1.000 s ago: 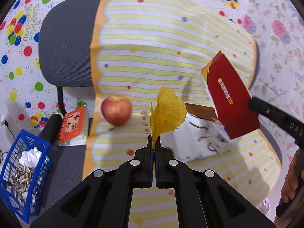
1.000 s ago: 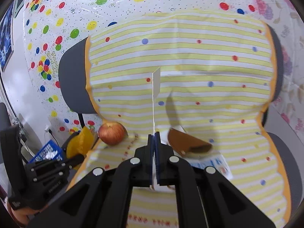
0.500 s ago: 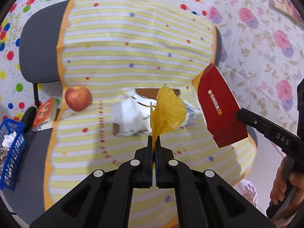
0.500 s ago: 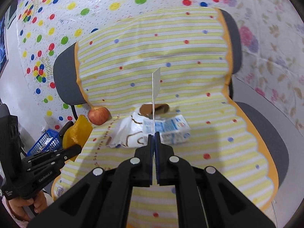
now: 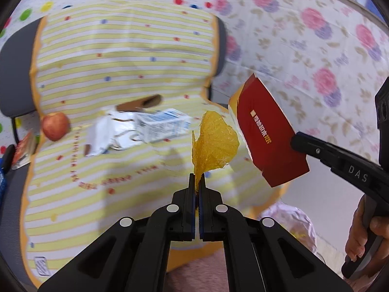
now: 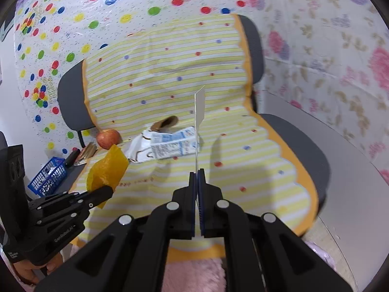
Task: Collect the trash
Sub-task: 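Carry the wrapper and red box over the pink bin and open both tools, then move both open tools back over the chair seat, then grasp the milk carton with the right tool while the left tool grasps the white paper bag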
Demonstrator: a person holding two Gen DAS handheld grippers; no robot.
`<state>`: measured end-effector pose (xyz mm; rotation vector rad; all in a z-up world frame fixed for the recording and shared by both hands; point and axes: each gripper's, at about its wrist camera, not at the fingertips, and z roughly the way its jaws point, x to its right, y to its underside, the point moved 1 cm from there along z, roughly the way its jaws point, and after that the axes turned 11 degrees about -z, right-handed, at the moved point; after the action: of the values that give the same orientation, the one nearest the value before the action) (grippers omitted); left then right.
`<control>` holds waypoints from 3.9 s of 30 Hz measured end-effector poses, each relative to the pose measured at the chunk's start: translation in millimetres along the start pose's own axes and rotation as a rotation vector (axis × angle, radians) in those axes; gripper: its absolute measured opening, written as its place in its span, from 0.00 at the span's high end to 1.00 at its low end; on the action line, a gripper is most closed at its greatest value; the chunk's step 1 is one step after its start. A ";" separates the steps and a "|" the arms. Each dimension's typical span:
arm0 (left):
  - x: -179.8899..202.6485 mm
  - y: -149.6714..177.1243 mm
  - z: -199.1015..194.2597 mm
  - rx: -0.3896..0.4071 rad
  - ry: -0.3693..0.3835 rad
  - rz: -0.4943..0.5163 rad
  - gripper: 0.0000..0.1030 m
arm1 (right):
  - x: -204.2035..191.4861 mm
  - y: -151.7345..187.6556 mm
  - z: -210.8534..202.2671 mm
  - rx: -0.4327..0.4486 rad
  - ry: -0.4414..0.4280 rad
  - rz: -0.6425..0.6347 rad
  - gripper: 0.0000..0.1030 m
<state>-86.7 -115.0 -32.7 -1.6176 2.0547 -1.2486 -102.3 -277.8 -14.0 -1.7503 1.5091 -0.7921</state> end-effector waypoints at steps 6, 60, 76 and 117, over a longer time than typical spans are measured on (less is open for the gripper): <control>43.2 25.2 7.4 -0.044 0.094 0.082 0.98 | 22.3 33.4 -40.1 0.002 0.100 0.049 0.97; 101.8 54.9 20.4 -0.091 0.141 0.190 0.50 | 97.4 130.6 -126.2 -0.056 0.299 0.235 0.88; -29.5 14.4 -12.0 0.023 -0.130 -0.030 0.50 | 19.7 43.6 -40.0 -0.040 0.061 0.036 0.88; -163.5 -73.2 53.8 0.001 -0.318 -0.215 0.50 | -60.3 -56.2 202.1 -0.232 0.058 -0.082 0.41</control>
<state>55.8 2.9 -60.7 -1.9344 1.7249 -0.9742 84.6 -191.3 -86.3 -1.9848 1.6305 -0.7379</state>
